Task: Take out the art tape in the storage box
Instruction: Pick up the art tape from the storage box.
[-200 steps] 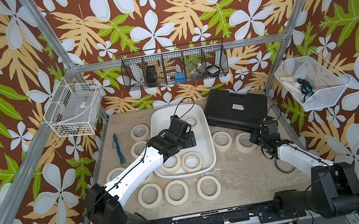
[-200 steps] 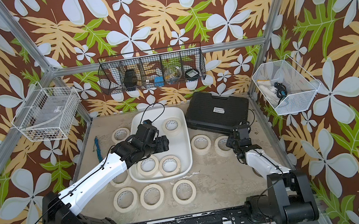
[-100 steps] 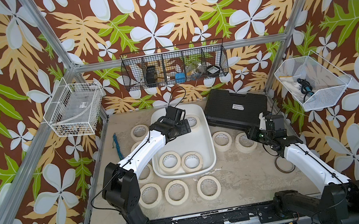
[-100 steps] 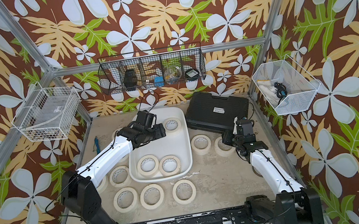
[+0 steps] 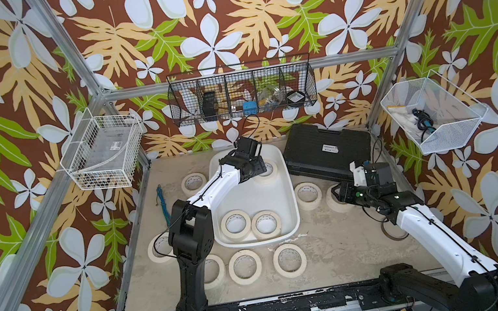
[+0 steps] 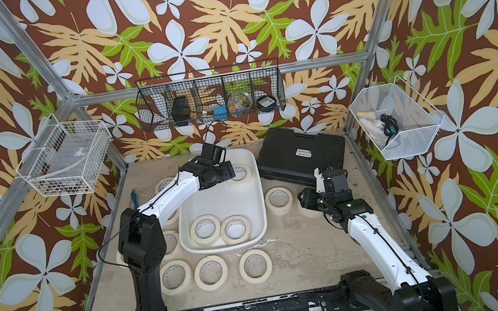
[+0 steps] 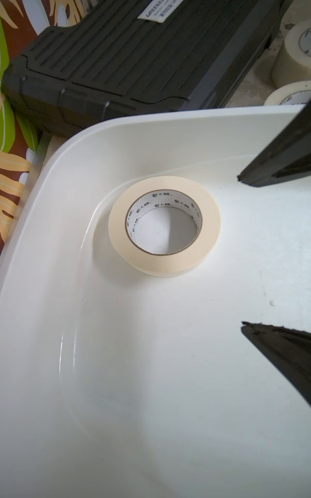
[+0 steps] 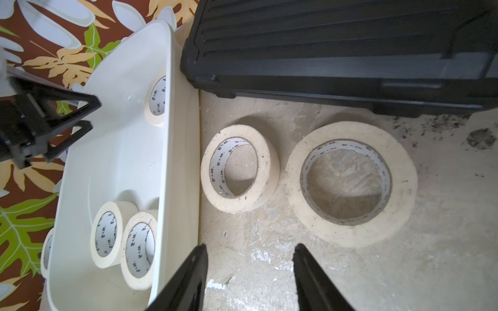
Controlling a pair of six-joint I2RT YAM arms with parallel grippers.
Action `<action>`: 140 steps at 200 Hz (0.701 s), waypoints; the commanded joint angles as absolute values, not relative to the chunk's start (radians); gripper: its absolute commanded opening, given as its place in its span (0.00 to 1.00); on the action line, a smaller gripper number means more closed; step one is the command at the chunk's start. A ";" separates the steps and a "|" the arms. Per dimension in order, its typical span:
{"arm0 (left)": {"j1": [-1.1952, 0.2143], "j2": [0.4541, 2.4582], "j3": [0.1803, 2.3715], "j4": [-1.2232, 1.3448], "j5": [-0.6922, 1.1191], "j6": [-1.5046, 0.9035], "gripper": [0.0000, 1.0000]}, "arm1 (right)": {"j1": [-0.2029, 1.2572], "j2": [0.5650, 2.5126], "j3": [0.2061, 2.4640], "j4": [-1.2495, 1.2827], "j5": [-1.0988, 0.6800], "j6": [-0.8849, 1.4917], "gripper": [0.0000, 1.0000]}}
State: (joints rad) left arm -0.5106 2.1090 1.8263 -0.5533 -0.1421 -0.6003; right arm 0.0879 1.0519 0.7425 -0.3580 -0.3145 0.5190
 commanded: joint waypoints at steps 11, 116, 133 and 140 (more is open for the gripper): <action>-0.496 2.204 1.898 -0.568 -0.147 -0.617 0.83 | 0.116 1.049 0.763 -0.383 -0.300 0.520 0.55; -0.477 2.381 1.978 -0.518 -0.070 -0.654 0.59 | 0.135 1.089 0.796 -0.402 -0.311 0.518 0.55; -0.476 2.377 1.956 -0.493 -0.071 -0.661 0.53 | 0.134 1.088 0.798 -0.402 -0.312 0.517 0.55; -0.476 2.373 1.946 -0.482 -0.069 -0.664 0.50 | 0.134 1.087 0.799 -0.402 -0.314 0.517 0.55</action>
State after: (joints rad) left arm -0.4782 2.3749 1.9671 -0.5110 -0.0727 -0.6518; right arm 0.1318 1.0851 0.7898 -0.3965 -0.3103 0.5198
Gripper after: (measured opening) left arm 0.539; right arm 0.549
